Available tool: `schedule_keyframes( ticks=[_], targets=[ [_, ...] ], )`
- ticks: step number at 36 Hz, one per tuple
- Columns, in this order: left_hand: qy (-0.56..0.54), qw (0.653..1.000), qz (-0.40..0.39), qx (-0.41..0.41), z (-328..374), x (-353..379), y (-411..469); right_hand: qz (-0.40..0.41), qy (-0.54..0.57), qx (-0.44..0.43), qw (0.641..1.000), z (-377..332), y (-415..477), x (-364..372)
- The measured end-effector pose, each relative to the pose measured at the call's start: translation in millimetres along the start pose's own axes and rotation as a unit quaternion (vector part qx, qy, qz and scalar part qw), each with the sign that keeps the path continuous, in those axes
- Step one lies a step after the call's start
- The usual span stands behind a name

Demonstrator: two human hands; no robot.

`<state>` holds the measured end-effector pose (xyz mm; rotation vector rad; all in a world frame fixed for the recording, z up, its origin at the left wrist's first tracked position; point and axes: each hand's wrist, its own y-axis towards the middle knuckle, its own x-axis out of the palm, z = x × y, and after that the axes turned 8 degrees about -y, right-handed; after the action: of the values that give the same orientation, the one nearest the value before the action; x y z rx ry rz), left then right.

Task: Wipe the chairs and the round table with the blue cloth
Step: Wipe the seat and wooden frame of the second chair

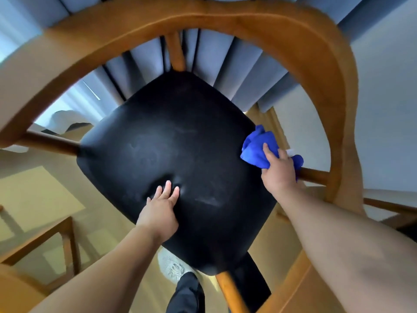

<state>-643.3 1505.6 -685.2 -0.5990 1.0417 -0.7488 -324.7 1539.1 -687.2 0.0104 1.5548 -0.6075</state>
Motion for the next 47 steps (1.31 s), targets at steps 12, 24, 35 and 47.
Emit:
schedule_keyframes(
  ticks=[12,24,35,47],
  targets=[
    [0.039,0.999,-0.007,0.010,2.8,3.1,-0.2,-0.065,0.034,0.099,0.992,-52.0,-83.2,20.1],
    [-0.033,0.992,0.114,0.039,-15.5,-10.8,-30.8,-0.142,0.096,0.030,0.985,-66.1,-128.5,5.9],
    [-0.003,0.982,0.178,0.060,-48.3,-24.0,-64.6,-0.091,0.007,-0.029,0.995,-87.9,-25.8,-42.7],
    [-0.010,0.982,0.184,0.043,-63.3,-26.4,-77.6,-0.073,-0.118,-0.116,0.984,-114.0,-94.0,11.5]
  ],
)
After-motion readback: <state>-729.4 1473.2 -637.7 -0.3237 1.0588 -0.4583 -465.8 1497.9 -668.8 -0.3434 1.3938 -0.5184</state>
